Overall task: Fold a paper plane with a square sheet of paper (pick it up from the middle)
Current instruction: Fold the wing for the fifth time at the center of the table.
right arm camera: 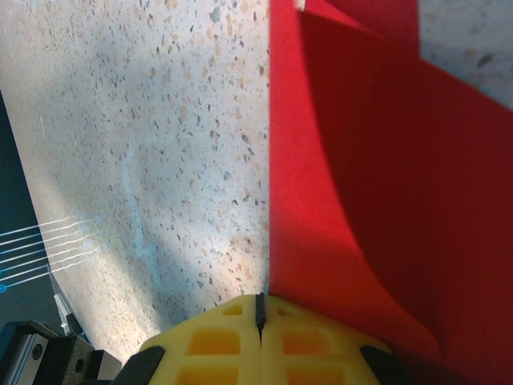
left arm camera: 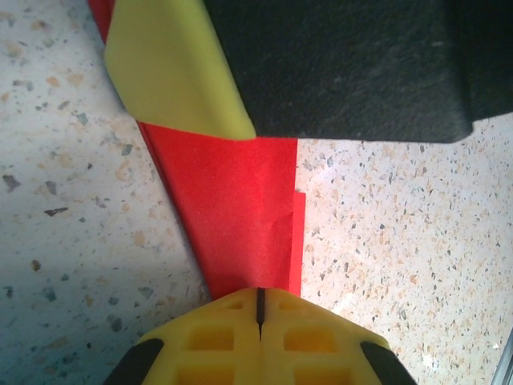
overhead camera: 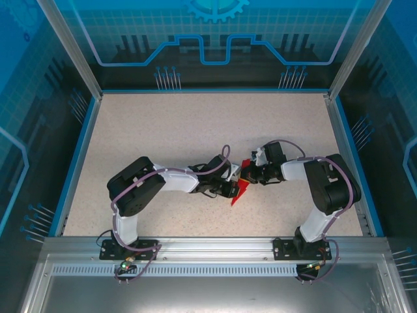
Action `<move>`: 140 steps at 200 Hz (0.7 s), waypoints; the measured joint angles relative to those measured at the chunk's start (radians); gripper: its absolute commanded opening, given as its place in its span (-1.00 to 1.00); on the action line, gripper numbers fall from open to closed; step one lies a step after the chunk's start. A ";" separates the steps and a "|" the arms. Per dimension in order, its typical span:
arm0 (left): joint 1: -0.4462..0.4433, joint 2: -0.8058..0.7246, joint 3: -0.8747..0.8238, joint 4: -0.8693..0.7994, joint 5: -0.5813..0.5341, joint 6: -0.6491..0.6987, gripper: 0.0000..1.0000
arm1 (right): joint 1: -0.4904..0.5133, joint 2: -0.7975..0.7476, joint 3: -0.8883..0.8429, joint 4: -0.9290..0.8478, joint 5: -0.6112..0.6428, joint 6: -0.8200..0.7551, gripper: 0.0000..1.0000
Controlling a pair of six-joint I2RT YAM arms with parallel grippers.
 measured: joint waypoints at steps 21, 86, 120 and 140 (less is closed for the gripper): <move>0.000 -0.002 -0.009 0.014 0.000 0.012 -1.00 | 0.000 0.000 0.003 -0.003 0.003 0.009 -1.00; 0.000 -0.011 -0.040 0.064 -0.018 0.026 -1.00 | -0.003 0.013 0.061 -0.094 0.029 0.015 -1.00; 0.002 -0.013 -0.042 0.067 -0.043 0.041 -1.00 | -0.011 0.037 0.101 -0.132 0.026 0.015 -1.00; 0.005 -0.013 -0.042 0.072 -0.054 0.045 -1.00 | -0.019 0.056 0.124 -0.144 0.015 0.015 -1.00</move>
